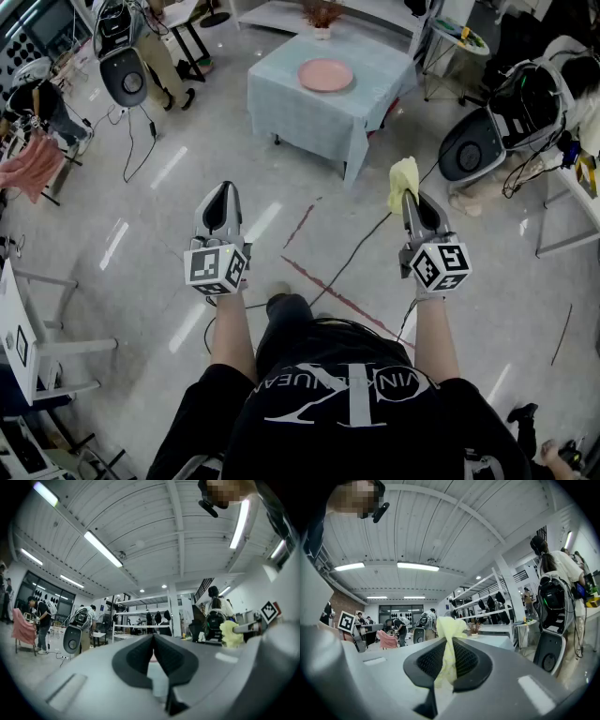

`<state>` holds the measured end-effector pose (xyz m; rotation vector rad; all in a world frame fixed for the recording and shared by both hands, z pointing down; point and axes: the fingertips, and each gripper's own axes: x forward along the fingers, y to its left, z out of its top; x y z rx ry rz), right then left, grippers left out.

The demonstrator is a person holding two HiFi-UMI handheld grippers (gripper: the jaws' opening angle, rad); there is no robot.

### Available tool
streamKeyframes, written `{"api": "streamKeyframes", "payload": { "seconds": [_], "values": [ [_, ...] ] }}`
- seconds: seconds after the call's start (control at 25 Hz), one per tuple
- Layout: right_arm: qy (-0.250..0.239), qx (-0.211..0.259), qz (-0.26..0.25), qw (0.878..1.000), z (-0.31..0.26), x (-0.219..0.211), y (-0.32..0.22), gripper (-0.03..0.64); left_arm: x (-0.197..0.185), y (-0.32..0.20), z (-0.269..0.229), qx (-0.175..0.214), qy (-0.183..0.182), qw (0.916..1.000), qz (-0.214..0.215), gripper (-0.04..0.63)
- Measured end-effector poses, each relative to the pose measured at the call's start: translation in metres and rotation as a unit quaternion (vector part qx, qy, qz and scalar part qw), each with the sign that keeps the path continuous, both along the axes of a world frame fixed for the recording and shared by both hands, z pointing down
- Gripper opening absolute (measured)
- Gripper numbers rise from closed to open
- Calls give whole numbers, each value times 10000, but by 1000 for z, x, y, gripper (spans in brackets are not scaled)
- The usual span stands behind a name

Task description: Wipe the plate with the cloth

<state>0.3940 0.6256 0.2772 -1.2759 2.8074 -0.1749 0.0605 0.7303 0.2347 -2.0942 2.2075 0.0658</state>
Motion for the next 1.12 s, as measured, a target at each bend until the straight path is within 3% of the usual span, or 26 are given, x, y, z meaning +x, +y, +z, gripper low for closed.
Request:
{"api": "streamKeyframes", "payload": {
  "seconds": [0.4,0.52,0.68,0.88,1.12],
  "values": [
    [12,-84,-114,9999,1,2,9,28,26,13,-3,-134,-180,9996,197,0],
    [-26,-103,-115,9999,3,-9,-10,28,14,-3,4,-252,-180,9993,191,0],
    [2,-71,-135,9999,8,-21,-36,28,-16,-38,15,-215,198,9996,49,0],
    [-202,-61,112,9997,6,-33,-104,28,-37,-116,20,-248,173,9994,195,0],
    [-158,-84,164,9997,5,-88,-208,28,-93,-232,21,-411,142,9986,305,0]
  ]
}}
